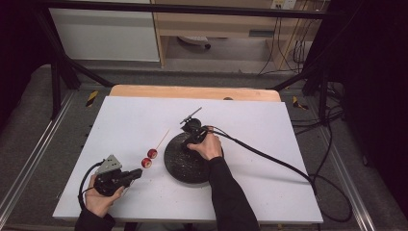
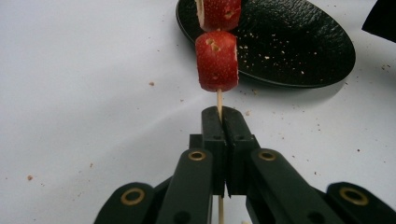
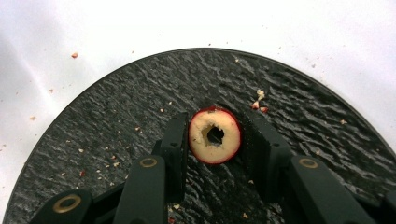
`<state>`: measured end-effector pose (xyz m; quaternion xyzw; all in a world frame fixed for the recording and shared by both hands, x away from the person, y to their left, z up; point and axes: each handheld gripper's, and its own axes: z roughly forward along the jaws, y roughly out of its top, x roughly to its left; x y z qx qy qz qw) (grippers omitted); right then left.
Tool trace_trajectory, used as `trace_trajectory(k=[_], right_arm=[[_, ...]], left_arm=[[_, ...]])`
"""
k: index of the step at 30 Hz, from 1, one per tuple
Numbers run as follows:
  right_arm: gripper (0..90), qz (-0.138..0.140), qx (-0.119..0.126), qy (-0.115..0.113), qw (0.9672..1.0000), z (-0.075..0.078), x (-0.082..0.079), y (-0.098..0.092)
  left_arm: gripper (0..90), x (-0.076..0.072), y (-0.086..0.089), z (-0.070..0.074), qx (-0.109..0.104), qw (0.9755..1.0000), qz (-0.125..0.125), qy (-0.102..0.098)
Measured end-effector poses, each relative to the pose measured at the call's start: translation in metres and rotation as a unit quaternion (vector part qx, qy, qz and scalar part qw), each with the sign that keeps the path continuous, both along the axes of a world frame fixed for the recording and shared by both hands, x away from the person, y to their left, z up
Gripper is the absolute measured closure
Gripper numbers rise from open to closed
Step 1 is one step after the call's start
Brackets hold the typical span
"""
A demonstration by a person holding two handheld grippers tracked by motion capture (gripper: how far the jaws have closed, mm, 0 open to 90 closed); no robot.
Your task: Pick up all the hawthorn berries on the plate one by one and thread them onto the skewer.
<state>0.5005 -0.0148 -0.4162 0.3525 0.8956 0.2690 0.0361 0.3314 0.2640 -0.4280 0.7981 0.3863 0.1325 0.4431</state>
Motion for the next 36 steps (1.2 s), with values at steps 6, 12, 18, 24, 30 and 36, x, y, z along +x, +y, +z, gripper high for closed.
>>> trace_trajectory(k=[6,12,18,24,30,36], right_arm=[[63.2,-0.005,0.011,0.004,0.9999,0.004,-0.002,-0.001],[63.3,-0.011,0.015,0.001,0.9998,0.012,-0.005,-0.004],[63.3,-0.014,0.024,-0.003,0.9996,0.021,-0.012,-0.007],[63.3,-0.017,0.037,-0.008,0.9991,0.029,-0.021,-0.011],[63.3,-0.019,0.053,-0.012,0.9984,0.035,-0.029,-0.016],[63.4,-0.030,0.076,-0.013,0.9965,0.036,-0.036,-0.031]], left_arm=[[88.6,0.000,0.000,0.000,-0.001,1.0000,0.000,0.000],[88.6,0.000,-0.001,0.000,0.000,1.0000,-0.001,-0.001],[88.6,-0.001,-0.002,0.000,0.001,1.0000,-0.002,-0.001],[88.6,-0.001,-0.002,0.001,0.000,1.0000,-0.002,-0.003],[88.6,-0.002,-0.003,0.001,0.000,1.0000,-0.003,-0.004],[88.6,-0.002,-0.004,0.001,0.000,1.0000,-0.003,-0.005]])
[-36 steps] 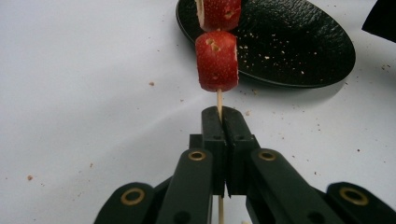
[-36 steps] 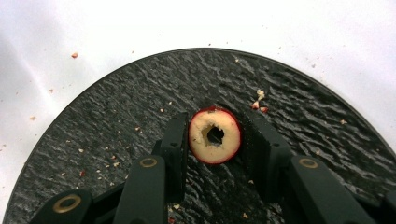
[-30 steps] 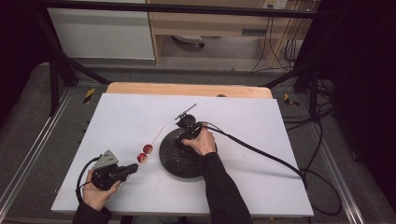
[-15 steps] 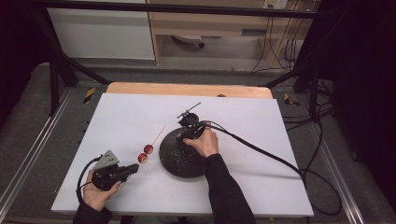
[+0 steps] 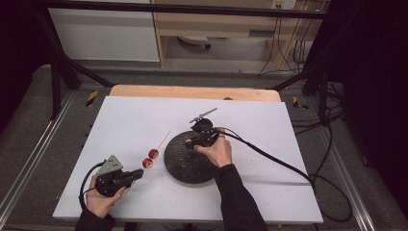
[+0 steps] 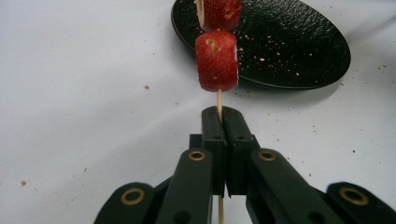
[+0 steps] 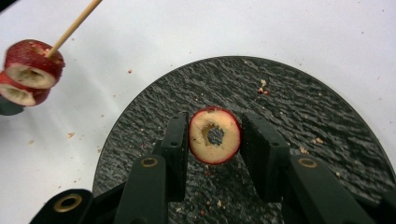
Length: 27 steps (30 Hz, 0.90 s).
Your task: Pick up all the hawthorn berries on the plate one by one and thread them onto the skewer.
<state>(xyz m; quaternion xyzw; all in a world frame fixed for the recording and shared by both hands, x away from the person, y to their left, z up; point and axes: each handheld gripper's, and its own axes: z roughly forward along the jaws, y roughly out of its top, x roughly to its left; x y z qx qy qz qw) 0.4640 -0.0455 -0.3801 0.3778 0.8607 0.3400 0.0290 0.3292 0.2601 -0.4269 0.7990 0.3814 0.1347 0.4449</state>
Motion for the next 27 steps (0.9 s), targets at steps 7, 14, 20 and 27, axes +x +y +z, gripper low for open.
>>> trace_trajectory(k=[7,14,20,27], right_arm=[[63.4,-0.012,0.034,-0.006,0.9993,-0.003,-0.009,-0.015],[63.4,-0.026,0.080,-0.010,0.9964,-0.010,-0.023,-0.027],[63.4,-0.043,0.127,-0.014,0.9908,-0.017,-0.034,-0.037],[63.5,-0.074,0.191,-0.022,0.9786,-0.028,-0.047,-0.046]], left_arm=[[88.6,-0.001,-0.003,0.000,0.002,1.0000,-0.004,-0.001],[88.6,-0.001,-0.005,-0.001,0.002,1.0000,-0.005,-0.001],[88.6,-0.002,-0.007,-0.001,0.003,1.0000,-0.008,-0.001],[88.6,-0.002,-0.010,-0.002,0.003,0.9999,-0.011,0.000]])
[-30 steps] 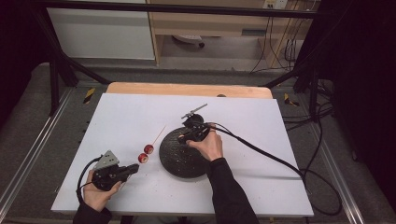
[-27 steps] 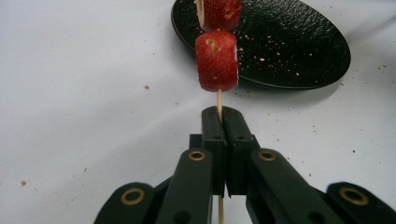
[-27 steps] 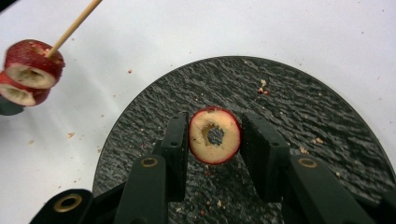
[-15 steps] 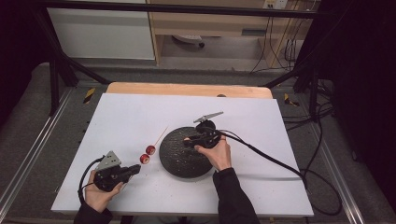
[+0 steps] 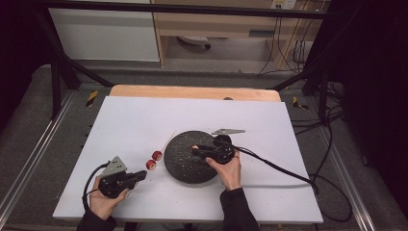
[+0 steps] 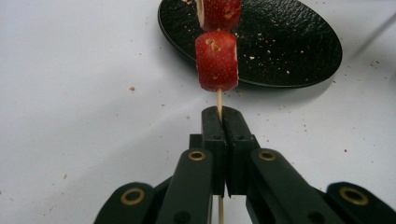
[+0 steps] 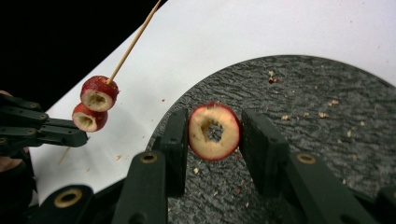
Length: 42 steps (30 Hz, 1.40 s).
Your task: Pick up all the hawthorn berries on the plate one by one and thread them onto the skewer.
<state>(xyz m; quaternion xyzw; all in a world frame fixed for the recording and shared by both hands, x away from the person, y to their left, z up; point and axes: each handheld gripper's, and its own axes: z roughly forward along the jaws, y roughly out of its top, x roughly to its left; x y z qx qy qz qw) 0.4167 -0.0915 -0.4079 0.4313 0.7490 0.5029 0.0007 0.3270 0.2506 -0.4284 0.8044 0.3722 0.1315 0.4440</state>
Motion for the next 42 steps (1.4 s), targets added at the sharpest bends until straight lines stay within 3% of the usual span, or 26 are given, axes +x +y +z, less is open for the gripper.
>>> trace_trajectory(k=[4,13,19,30,42], right_arm=[[63.5,-0.019,0.031,-0.004,0.9993,-0.006,-0.006,-0.005],[63.5,-0.048,0.068,-0.006,0.9965,-0.018,-0.014,-0.010],[63.5,-0.069,0.096,-0.012,0.9929,-0.022,-0.017,-0.014],[63.6,-0.106,0.148,-0.030,0.9829,-0.021,-0.022,-0.021],[63.5,-0.131,0.188,-0.051,0.9721,-0.014,-0.022,-0.027]], left_arm=[[88.6,0.000,-0.002,0.000,0.001,1.0000,-0.002,0.000],[88.6,-0.001,-0.007,0.000,-0.001,1.0000,-0.003,-0.003],[88.6,-0.002,-0.014,0.000,-0.002,1.0000,-0.004,-0.007],[88.6,-0.002,-0.028,-0.001,-0.004,0.9999,-0.007,-0.007],[88.6,-0.002,-0.041,0.001,-0.012,0.9998,-0.006,-0.014]])
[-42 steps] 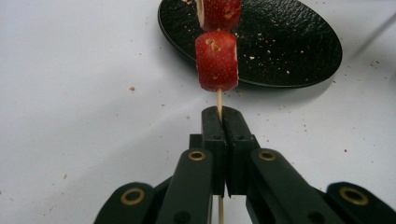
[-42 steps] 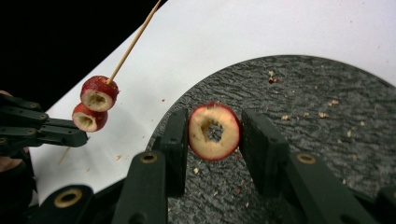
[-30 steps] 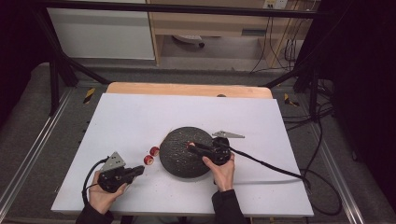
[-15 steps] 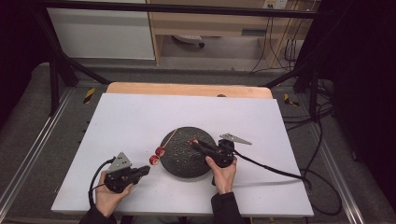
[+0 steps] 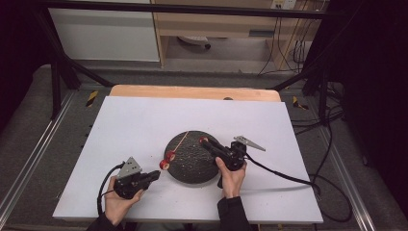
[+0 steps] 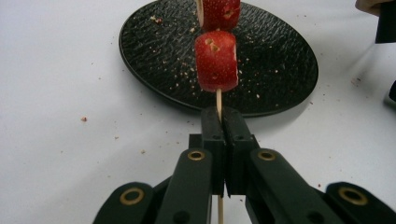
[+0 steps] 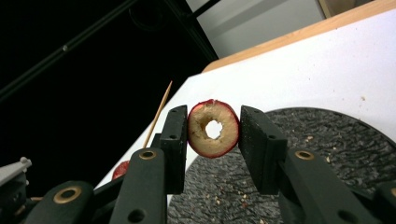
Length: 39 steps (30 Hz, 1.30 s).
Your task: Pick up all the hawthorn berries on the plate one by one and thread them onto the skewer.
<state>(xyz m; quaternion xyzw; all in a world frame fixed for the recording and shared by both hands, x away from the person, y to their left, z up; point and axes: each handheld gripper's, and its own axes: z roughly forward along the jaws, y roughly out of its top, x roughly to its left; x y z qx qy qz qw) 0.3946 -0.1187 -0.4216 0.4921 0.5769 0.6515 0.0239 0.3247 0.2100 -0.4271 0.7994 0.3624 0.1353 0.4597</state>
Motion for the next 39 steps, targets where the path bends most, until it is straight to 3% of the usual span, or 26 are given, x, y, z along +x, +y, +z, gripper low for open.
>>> trace_trajectory(k=[11,24,39], right_arm=[[63.6,-0.013,0.035,-0.020,0.9991,0.010,0.003,-0.005],[63.7,-0.039,0.076,-0.031,0.9959,0.020,0.008,-0.009],[63.6,-0.062,0.101,-0.048,0.9917,0.021,0.014,-0.009]], left_arm=[[88.6,-0.001,-0.014,0.005,-0.006,0.9999,0.000,-0.010],[88.6,-0.002,-0.030,0.004,-0.011,0.9998,-0.006,-0.013],[88.6,-0.003,-0.046,0.004,-0.013,0.9997,-0.015,-0.015]])
